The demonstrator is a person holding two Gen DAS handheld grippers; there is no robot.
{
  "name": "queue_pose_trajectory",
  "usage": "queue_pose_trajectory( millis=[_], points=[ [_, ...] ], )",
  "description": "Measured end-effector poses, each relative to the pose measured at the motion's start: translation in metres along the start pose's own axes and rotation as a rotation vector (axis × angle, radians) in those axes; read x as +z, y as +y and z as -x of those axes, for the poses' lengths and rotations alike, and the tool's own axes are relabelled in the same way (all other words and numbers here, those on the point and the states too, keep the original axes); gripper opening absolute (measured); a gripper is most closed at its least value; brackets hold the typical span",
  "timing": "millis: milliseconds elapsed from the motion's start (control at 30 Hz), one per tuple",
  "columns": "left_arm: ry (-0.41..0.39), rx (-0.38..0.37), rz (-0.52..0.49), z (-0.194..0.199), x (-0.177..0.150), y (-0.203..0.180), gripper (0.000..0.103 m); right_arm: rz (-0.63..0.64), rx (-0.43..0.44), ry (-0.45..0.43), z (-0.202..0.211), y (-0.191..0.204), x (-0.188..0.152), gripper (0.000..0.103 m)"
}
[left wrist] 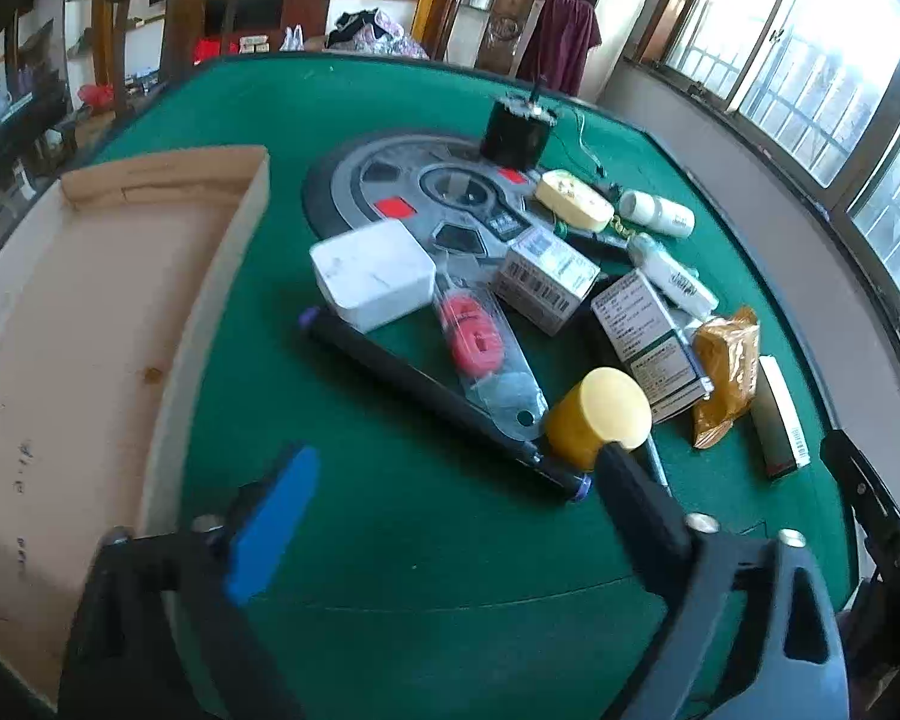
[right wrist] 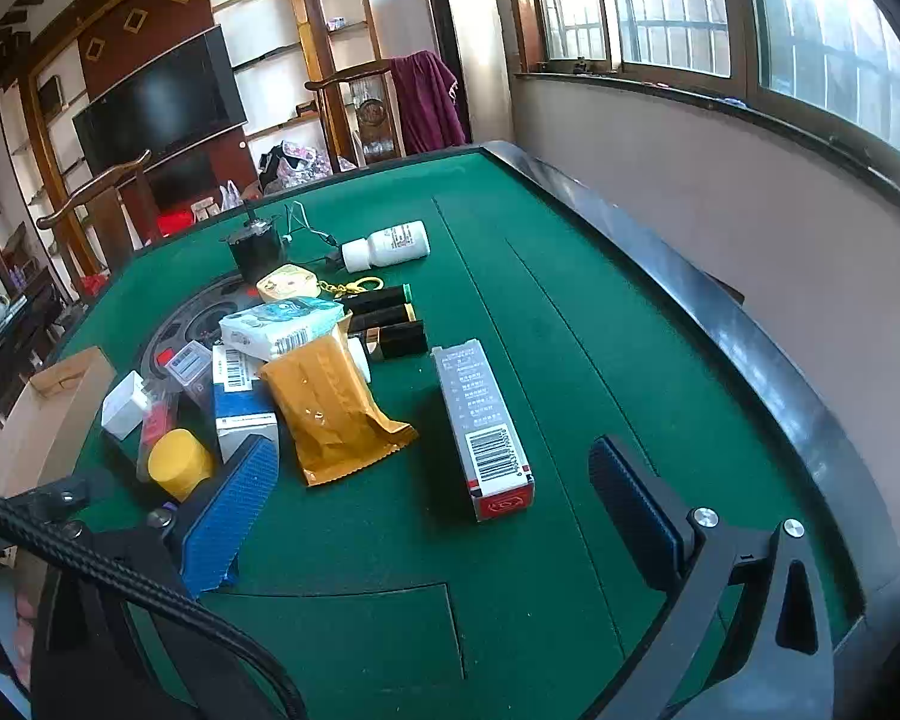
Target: Organize objects
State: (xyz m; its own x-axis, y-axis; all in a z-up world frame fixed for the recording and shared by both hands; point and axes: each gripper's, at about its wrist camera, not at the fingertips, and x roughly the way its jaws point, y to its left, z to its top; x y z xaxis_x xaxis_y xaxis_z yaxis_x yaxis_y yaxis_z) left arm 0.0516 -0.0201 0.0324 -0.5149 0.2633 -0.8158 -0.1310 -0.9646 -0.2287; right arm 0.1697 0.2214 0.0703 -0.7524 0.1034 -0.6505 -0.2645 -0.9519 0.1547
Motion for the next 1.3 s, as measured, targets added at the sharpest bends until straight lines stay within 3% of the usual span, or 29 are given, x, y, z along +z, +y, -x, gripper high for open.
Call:
queue_pose_trajectory(
  millis=[67, 167, 267, 367, 500, 600, 767, 833, 867, 967, 1167, 1300],
  points=[
    [0.037, 0.0, -0.012, -0.011, 0.001, -0.002, 0.045, 0.0, 0.007, 0.002, -0.003, -0.001, -0.003, 0.103],
    [0.032, -0.011, 0.009, -0.015, 0.006, 0.0, 0.045, -0.005, 0.019, 0.016, -0.008, -0.001, -0.003, 0.103],
    [0.027, -0.008, -0.04, -0.013, 0.004, -0.004, 0.041, -0.016, 0.03, 0.007, -0.006, -0.004, -0.004, 0.103],
    [0.018, 0.074, -0.102, -0.005, -0.003, -0.002, 0.04, -0.026, 0.04, 0.016, -0.008, -0.006, -0.003, 0.103],
    [0.043, 0.12, -0.059, -0.002, -0.008, 0.016, 0.039, -0.031, 0.044, 0.033, -0.012, -0.005, -0.003, 0.103],
    [0.03, 0.006, -0.019, 0.008, -0.007, 0.013, 0.039, -0.028, 0.044, 0.03, -0.013, -0.004, -0.004, 0.103],
    [0.02, 0.023, 0.016, -0.004, 0.008, -0.007, 0.046, -0.023, 0.037, 0.035, -0.015, -0.002, -0.004, 0.103],
    [0.029, 0.099, -0.05, -0.015, 0.008, -0.02, 0.049, -0.019, 0.036, 0.035, -0.015, -0.002, -0.004, 0.103],
    [0.026, 0.134, -0.076, -0.02, 0.007, -0.024, 0.058, -0.017, 0.034, 0.035, -0.015, -0.002, -0.004, 0.103],
    [0.029, 0.209, -0.16, -0.024, -0.009, -0.027, 0.06, -0.02, 0.036, 0.032, -0.015, -0.003, -0.005, 0.103],
    [0.061, 0.159, -0.123, -0.013, -0.016, 0.009, 0.054, -0.021, 0.04, 0.042, -0.017, -0.003, -0.005, 0.103],
    [0.062, 0.163, -0.13, -0.019, -0.007, 0.005, 0.054, 0.006, 0.029, 0.037, -0.017, 0.003, -0.006, 0.103]
  ],
)
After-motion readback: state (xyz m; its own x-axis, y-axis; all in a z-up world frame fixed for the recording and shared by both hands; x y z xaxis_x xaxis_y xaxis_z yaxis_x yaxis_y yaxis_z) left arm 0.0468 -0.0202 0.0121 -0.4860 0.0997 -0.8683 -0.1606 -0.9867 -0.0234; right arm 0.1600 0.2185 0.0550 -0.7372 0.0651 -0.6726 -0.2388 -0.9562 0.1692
